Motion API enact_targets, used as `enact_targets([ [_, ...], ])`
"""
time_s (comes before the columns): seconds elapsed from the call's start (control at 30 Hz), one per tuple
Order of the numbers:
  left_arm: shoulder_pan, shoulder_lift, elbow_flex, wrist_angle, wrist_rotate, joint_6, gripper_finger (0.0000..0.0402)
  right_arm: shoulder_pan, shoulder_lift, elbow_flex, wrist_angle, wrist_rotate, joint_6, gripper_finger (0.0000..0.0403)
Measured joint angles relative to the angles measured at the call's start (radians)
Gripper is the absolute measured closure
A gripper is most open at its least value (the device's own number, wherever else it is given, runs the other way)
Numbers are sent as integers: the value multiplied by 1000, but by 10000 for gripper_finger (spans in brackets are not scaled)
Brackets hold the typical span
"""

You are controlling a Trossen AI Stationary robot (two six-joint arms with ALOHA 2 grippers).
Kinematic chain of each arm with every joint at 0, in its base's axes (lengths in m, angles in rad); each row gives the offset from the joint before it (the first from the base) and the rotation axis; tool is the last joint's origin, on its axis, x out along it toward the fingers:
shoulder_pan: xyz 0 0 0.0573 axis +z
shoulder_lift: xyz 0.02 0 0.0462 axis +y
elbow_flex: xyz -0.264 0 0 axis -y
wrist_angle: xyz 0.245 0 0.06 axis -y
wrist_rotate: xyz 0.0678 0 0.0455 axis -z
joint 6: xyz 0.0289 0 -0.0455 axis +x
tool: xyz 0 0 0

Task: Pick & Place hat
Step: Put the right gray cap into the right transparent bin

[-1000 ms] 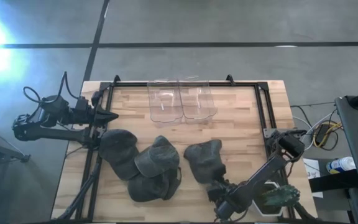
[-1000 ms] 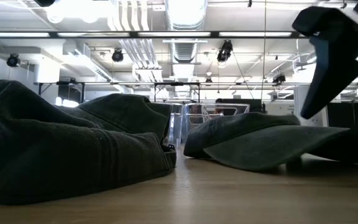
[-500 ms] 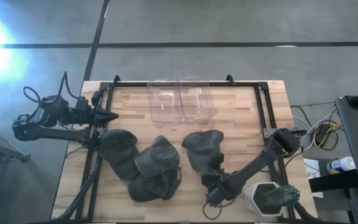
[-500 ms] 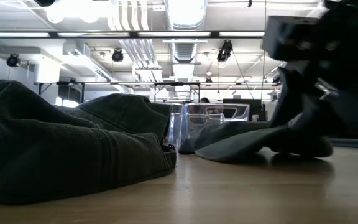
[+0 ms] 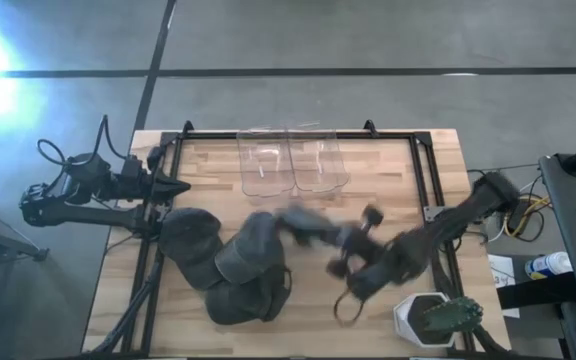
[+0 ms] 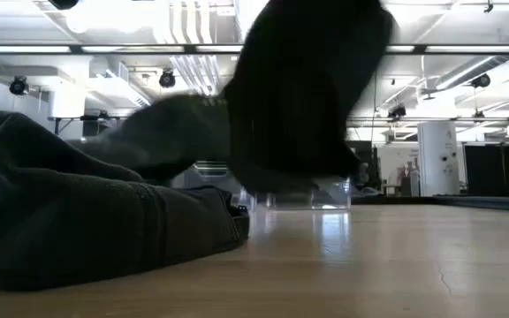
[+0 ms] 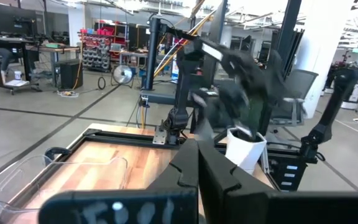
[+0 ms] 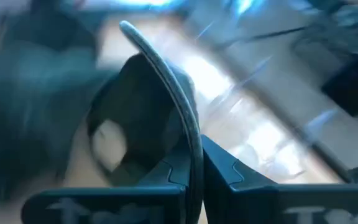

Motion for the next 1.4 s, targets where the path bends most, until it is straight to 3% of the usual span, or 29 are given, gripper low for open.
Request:
enact_targets([
  [0.13,0,0,0,0,0,0,401,-114,-123,0,9,156,40,390],
  [0.3,0,0,0,0,0,0,401,-316,-187,-2,169,191,-179,390],
  [0.4,0,0,0,0,0,0,401,-435,-178,-4,245,106,-271,390],
  [0.53,0,0,0,0,0,0,401,-574,-129,-10,240,-72,-225,390],
  [0.63,0,0,0,-1,0,0,401,-635,-74,-19,214,-129,-181,390],
  [0.73,0,0,0,-1,0,0,401,-680,-19,-19,207,-151,-180,390],
  [0.83,0,4,0,42,0,9,401,-722,50,-19,204,-251,-180,390],
  [1.07,0,13,0,154,0,-96,401,-745,182,-19,203,-332,-266,390],
  [1.17,0,16,0,219,0,-123,401,-726,197,-18,205,-329,-387,390],
  [1.4,0,16,0,338,0,-274,401,-681,209,-21,191,-334,-834,390],
])
